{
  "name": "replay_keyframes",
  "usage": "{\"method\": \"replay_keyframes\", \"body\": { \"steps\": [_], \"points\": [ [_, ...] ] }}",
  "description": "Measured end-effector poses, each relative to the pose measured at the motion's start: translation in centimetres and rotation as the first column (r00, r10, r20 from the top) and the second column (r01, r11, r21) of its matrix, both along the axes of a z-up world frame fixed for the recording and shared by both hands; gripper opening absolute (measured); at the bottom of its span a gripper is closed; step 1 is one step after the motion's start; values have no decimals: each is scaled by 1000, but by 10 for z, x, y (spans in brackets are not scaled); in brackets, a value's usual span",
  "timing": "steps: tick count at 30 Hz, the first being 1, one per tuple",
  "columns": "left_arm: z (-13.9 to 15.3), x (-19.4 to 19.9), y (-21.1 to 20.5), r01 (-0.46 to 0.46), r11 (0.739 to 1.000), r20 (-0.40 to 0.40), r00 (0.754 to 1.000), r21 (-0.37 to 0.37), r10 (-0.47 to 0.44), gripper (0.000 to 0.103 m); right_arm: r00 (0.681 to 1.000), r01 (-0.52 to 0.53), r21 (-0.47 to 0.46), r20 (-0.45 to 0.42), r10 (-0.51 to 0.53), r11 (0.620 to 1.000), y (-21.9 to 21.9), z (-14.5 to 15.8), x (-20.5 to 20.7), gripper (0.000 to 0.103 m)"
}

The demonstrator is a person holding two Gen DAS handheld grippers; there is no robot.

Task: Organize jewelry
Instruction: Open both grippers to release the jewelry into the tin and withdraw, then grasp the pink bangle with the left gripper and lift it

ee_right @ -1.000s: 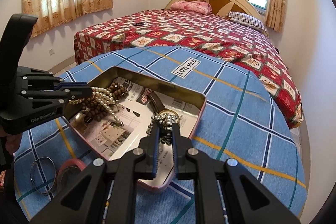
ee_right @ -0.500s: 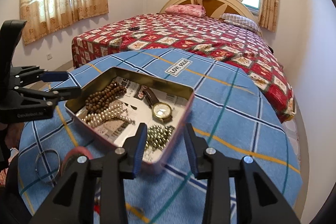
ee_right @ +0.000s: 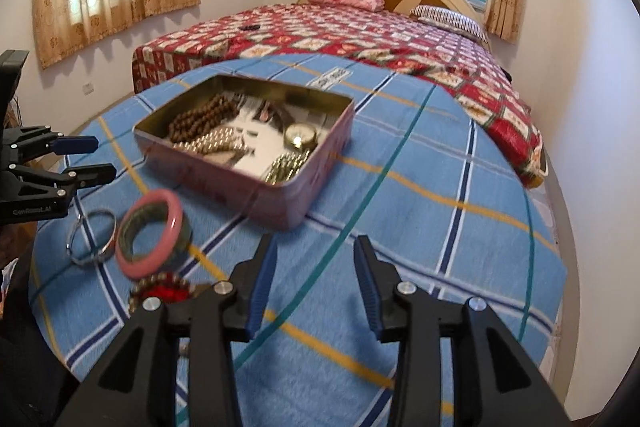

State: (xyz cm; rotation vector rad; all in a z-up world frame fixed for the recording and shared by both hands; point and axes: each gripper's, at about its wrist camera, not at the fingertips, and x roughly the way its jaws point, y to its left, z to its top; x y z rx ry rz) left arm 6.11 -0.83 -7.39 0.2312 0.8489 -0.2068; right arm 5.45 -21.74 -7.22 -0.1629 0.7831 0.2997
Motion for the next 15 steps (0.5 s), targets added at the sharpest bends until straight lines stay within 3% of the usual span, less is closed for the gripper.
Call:
{"method": "replay_keyframes", "body": {
  "steps": [15],
  "points": [
    [-13,8,-24,46,998,-21,999,-41,-47,58,996,-70,-25,-48,69,997,17,-16,-15,46]
  ]
}}
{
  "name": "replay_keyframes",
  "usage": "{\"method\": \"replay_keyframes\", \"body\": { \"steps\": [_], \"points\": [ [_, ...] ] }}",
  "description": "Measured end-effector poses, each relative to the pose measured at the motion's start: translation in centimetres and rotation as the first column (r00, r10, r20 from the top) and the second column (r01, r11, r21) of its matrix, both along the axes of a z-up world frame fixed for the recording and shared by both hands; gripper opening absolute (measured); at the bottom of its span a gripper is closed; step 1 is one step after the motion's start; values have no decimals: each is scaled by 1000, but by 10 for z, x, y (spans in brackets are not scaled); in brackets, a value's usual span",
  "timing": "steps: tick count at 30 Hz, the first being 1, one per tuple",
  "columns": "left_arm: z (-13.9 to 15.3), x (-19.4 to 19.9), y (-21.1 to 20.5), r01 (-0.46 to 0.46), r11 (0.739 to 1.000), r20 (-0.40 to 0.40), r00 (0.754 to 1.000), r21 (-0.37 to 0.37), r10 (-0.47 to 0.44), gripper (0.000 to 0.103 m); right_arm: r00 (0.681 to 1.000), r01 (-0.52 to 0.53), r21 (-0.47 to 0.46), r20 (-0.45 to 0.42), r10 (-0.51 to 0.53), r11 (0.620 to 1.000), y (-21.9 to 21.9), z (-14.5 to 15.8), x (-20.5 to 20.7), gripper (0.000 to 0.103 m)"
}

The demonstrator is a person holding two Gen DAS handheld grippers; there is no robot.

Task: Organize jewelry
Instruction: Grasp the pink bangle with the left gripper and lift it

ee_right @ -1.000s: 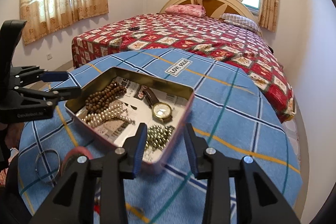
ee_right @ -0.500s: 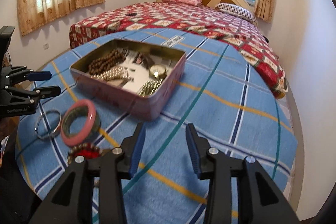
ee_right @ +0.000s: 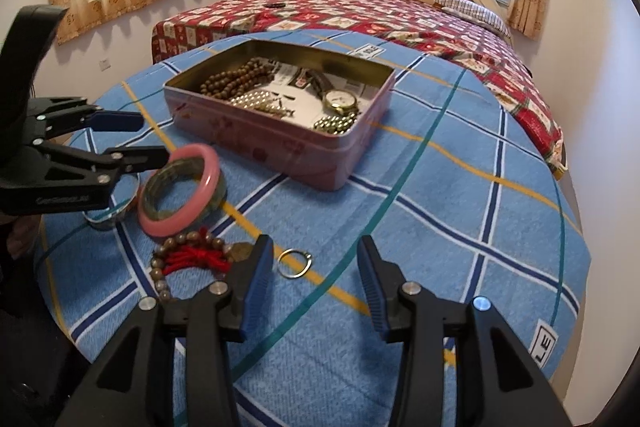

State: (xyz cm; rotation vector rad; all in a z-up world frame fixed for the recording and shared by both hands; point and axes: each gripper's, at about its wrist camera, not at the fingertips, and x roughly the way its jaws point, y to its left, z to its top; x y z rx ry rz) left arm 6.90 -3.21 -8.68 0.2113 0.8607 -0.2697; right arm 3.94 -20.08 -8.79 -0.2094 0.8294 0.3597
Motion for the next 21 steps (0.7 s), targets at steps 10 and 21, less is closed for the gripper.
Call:
{"method": "replay_keyframes", "body": {
  "steps": [10,21],
  "points": [
    [-18,9,-7,27,999,-40,999,22,-26,48,1000,-11,-9,-9,11,1000,6,-6,-4,46],
    [-17,6,-15,71,997,-46,997,14,-70,9,1000,-17,-10,-25,17,1000,5,-13,-2,45]
  ]
}}
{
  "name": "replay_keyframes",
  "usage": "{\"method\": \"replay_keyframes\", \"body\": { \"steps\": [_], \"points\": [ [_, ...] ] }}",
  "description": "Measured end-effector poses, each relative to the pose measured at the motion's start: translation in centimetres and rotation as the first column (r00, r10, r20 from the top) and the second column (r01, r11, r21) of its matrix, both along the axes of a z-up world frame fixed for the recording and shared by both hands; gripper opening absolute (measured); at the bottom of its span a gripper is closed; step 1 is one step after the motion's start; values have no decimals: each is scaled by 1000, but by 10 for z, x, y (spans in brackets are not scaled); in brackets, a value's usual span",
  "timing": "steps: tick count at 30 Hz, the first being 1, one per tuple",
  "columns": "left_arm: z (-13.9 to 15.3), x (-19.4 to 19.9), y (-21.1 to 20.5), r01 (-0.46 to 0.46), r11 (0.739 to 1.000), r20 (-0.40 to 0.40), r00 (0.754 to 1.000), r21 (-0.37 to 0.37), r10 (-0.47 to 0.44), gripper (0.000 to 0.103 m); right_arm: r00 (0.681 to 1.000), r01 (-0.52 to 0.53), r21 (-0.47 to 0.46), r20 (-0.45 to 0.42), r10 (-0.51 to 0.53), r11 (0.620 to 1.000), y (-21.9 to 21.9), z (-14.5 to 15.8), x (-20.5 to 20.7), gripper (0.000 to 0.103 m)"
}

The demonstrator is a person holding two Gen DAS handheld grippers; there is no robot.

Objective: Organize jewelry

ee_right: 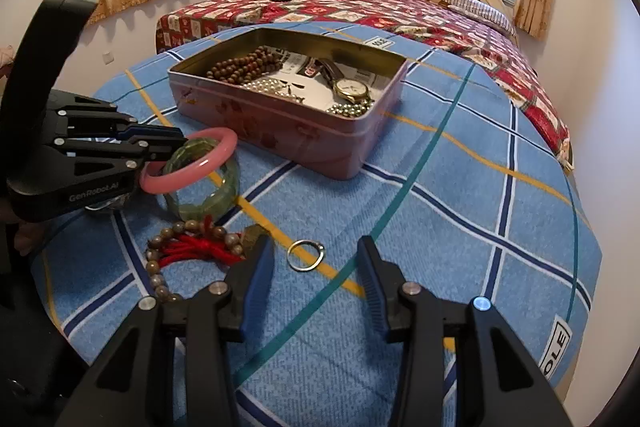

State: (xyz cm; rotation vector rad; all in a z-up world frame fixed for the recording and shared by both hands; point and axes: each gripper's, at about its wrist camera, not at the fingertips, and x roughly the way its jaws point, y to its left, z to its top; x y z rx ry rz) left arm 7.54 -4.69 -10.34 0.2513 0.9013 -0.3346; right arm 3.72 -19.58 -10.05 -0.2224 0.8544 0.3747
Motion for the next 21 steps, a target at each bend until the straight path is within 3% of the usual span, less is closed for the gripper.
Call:
{"method": "replay_keyframes", "body": {
  "steps": [3,4,10,11,19,21],
  "points": [
    [7,0,8,-18,1000,15,1000,-18,18,9,1000,-28,9,9,28,1000,2,-1,-3,32],
    [10,-1,9,-20,1000,21,1000,-22,21,9,999,-31,9,8,31,999,2,-1,-3,22],
    [30,-4,21,-40,998,61,997,-57,44,8,1000,-25,22,10,24,999,0,1,-3,19],
    [33,-5,22,-43,997,68,997,-60,47,8,1000,-23,23,14,23,999,0,2,-3,4],
    [37,-4,26,-53,996,66,996,-73,58,8,1000,-26,23,5,25,999,-1,6,-3,6],
    [36,-5,28,-55,996,62,996,-72,60,8,1000,-21,33,6,21,999,-2,7,-3,16]
  ]
}}
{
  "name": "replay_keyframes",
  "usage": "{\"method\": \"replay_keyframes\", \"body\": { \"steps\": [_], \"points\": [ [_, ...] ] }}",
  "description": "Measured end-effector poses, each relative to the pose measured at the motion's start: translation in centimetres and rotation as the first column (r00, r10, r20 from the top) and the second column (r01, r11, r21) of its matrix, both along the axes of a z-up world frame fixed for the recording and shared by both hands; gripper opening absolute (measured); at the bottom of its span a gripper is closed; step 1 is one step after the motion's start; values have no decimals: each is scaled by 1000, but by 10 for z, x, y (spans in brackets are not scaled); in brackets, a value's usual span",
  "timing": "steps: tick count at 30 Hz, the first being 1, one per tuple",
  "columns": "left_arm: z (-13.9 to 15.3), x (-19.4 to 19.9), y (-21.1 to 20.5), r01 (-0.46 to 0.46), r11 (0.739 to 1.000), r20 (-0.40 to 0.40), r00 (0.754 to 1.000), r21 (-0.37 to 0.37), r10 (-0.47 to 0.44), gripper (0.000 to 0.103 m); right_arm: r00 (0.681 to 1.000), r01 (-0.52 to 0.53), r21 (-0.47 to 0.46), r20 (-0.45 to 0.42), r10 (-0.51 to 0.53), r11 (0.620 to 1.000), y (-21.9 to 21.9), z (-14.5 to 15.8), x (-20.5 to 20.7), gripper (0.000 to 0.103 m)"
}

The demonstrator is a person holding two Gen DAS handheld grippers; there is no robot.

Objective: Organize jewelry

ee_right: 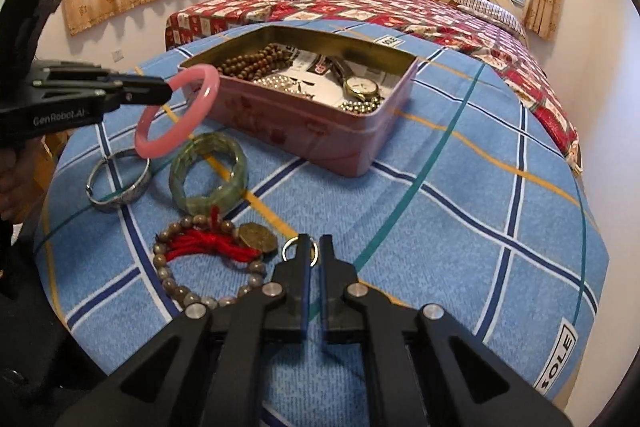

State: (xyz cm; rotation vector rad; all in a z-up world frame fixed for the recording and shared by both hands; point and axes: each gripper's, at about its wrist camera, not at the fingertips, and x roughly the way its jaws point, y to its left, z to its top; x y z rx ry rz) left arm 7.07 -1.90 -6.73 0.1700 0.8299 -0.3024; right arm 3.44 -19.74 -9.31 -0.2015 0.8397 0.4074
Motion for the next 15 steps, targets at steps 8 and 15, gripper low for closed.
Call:
{"method": "replay_keyframes", "body": {
  "steps": [8,15],
  "points": [
    [-10,-1,2,-4,1000,-27,1000,-2,4,8,1000,-6,-22,-5,6,1000,4,-7,0,34],
    [-12,0,1,-6,1000,-23,1000,0,6,8,999,-43,-38,6,44,998,10,-7,-6,18]
  ]
}}
